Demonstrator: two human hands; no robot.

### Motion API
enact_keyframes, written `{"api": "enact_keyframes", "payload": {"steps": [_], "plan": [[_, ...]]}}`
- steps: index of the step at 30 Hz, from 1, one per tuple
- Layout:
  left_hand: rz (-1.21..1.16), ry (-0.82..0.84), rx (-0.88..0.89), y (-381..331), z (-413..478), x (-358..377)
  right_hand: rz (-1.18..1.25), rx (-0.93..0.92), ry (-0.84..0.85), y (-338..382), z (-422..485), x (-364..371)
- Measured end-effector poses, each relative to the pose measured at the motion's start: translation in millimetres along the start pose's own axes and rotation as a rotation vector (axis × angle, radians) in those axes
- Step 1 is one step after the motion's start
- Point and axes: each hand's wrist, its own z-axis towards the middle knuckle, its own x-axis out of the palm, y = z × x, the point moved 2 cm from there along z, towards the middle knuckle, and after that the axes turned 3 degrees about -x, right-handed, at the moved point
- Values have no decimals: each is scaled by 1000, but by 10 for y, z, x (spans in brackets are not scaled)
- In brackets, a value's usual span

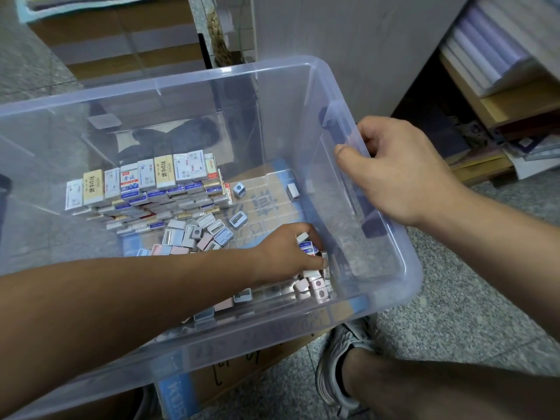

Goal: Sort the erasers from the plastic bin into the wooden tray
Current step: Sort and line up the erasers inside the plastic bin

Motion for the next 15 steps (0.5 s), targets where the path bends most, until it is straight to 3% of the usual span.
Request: {"api": "enact_keyframes", "payload": {"steps": [15], "plan": [[-107,-61,-36,-298,-351,-444,-32,60,22,55,-13,-39]]}}
